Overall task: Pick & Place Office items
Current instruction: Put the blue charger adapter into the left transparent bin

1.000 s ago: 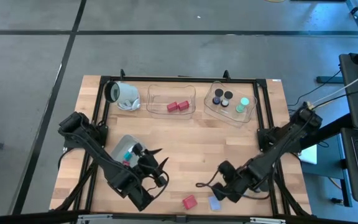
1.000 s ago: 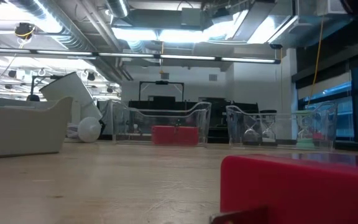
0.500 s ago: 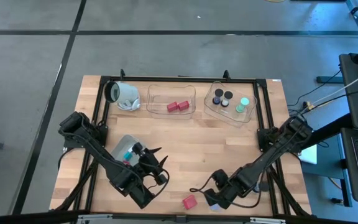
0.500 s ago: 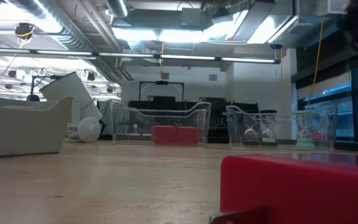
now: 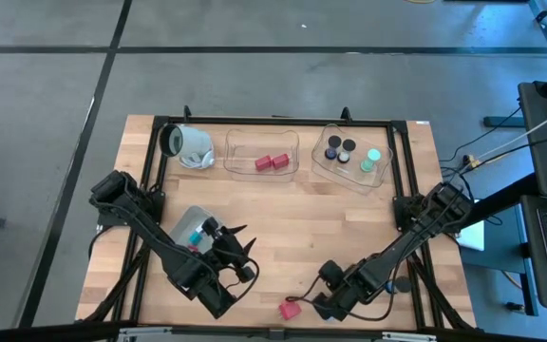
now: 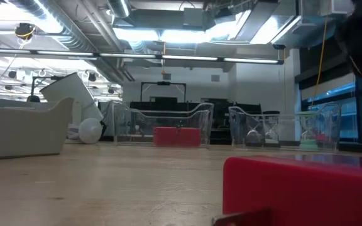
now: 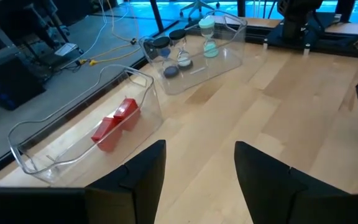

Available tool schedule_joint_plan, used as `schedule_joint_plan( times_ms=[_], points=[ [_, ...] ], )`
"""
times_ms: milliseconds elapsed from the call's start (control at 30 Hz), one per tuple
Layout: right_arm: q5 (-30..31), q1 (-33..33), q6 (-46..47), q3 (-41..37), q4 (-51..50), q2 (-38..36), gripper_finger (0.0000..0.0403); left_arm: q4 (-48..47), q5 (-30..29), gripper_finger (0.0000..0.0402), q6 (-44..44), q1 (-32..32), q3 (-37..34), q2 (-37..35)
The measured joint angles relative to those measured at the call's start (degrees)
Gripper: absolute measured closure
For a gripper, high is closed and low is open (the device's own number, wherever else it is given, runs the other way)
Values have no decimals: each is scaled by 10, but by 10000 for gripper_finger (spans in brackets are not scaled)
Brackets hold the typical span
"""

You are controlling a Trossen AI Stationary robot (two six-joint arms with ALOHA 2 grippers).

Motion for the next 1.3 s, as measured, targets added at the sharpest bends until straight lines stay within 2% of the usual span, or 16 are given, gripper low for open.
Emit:
schedule_joint_plan(
  times_ms=[200,333,500,600,733,967,1300],
  points=[
    [-10,0,-151,17,-10,-27,60,0,0,215,3,0,0,0],
    [2,19,-316,53,-6,-33,60,0,3,215,4,1,0,0],
    [102,83,-499,66,11,-12,60,0,7,215,3,5,0,0],
    [158,106,-579,67,11,-7,60,0,11,215,3,8,-1,0],
    [191,116,-608,67,9,-1,60,0,17,215,0,14,-1,0],
    [179,115,-622,67,6,35,60,0,28,215,-2,26,-1,0],
    [189,102,-548,67,-40,49,60,0,43,215,6,33,-1,3]
  ],
)
